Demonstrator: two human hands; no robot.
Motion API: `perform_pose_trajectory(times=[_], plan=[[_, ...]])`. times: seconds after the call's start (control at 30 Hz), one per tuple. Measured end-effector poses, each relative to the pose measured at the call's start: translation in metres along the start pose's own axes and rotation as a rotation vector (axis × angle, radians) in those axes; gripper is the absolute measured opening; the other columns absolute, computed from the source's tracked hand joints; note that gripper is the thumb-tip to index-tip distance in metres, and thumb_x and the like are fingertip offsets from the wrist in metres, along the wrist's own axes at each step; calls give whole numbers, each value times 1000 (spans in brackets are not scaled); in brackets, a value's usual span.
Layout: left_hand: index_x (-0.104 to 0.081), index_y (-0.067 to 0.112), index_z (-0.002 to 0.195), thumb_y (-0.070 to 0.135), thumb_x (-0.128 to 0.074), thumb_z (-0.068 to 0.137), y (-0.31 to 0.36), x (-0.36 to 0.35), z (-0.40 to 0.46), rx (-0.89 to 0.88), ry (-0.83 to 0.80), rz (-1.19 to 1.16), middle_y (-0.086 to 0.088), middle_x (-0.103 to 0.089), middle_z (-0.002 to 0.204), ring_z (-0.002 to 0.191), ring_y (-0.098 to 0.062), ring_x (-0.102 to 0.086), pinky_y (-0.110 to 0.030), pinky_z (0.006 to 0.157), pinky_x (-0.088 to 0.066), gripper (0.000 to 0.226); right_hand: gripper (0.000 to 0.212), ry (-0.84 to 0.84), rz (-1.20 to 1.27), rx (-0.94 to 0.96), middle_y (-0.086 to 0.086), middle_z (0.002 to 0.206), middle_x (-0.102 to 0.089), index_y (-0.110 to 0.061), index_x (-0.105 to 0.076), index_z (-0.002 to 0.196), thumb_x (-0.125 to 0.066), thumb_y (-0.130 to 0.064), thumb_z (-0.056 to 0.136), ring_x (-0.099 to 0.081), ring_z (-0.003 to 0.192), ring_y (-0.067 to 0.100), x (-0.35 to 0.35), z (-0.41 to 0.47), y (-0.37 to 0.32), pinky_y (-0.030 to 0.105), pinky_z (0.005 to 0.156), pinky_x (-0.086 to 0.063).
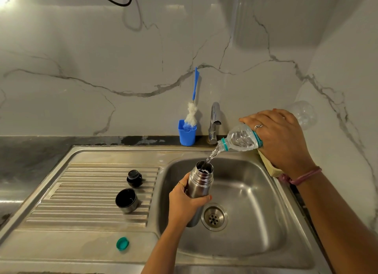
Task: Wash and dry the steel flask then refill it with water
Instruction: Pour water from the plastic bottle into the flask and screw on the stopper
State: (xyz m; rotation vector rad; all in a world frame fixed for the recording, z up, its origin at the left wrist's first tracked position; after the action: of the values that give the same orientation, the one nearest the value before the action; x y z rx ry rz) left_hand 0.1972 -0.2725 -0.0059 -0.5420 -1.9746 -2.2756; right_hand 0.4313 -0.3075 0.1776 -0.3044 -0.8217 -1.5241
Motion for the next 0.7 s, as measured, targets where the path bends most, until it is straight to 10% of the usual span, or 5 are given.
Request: perform_pose_trajectory(times=[0.7], plan=[[-55, 54, 108, 17, -93, 59, 6, -3, 6, -1, -26, -2, 34, -66, 100, 94, 7, -63, -15, 80, -50, 72, 35, 13, -130, 206, 3, 110, -67, -16, -63, 120, -54, -4, 88, -61, 104, 25, 3, 23, -8, 40, 100, -35]])
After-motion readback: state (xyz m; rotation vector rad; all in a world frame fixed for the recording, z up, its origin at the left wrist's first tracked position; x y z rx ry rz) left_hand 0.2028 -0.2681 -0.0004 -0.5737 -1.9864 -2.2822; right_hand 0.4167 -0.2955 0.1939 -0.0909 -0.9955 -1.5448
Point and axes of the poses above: each hand's wrist, its own z-axis towards the middle knuckle, its own x-axis out of the back of the hand, y = z × x, the point moved 3 cm from there along z, towards the middle knuckle
